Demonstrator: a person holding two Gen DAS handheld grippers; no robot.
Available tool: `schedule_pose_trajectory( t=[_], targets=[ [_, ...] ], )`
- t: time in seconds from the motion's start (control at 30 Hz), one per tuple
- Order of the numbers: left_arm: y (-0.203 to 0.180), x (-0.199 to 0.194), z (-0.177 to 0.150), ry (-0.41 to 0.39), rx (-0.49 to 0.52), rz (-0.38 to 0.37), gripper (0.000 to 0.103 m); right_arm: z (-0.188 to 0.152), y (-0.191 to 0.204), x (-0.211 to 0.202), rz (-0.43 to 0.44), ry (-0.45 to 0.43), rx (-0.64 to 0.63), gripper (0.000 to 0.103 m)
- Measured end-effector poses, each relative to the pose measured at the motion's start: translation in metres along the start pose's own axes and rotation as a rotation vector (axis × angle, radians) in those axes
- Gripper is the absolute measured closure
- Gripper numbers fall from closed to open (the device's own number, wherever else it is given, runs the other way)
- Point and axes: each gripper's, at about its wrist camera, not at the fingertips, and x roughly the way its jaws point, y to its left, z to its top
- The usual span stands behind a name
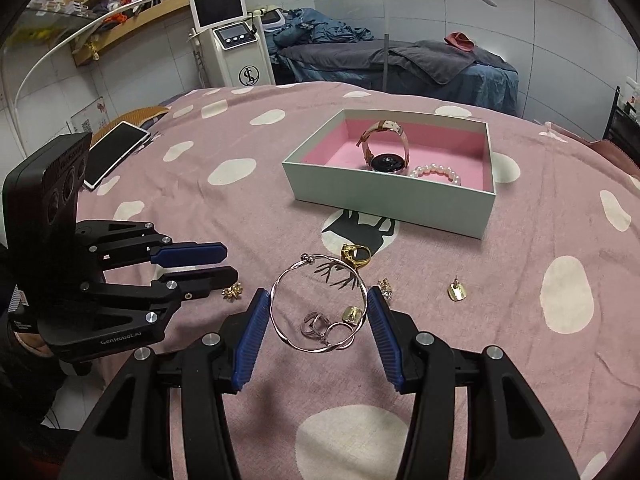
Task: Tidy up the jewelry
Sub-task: 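Carry the gold charm with the left tool into the box while the right tool drops the hoops in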
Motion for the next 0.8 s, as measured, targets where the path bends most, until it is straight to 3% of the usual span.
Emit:
schedule_pose_trajectory(
  t=[0.03,0.1,0.13,0.17,0.27,0.33,0.6,0.8],
  targets=[
    [0.0,0.0,-0.002,-0.004,-0.003,0.007,0.031,-0.001,0.0,0.001,0.0,0.005,0.002,0.054],
    [0.001,0.002,-0.005,-0.002,-0.011,-0.012,0.033,-0.003,0.0,0.003,0.005,0.009,0.006,0.054],
    [0.001,0.005,-0.005,0.009,-0.014,-0.017,0.047,-0.003,0.001,0.004,0.006,0.012,0.002,0.054],
    [0.002,0.008,-0.006,0.025,-0.017,-0.022,0.054,-0.004,0.002,0.004,0.005,0.013,0.0,0.054],
    [0.003,0.018,-0.008,0.051,-0.022,-0.026,0.07,-0.004,0.002,0.004,0.004,0.012,0.001,0.054],
    [0.003,0.018,-0.008,0.047,-0.025,-0.024,0.085,-0.003,0.002,0.003,0.003,0.008,0.002,0.054],
    [0.003,0.006,0.006,0.003,-0.011,-0.016,0.085,0.005,0.003,0.0,0.001,-0.003,-0.016,0.054],
    [0.013,0.003,0.041,-0.035,-0.015,-0.017,0.085,0.028,-0.003,-0.005,0.007,-0.035,-0.012,0.054]
  ],
)
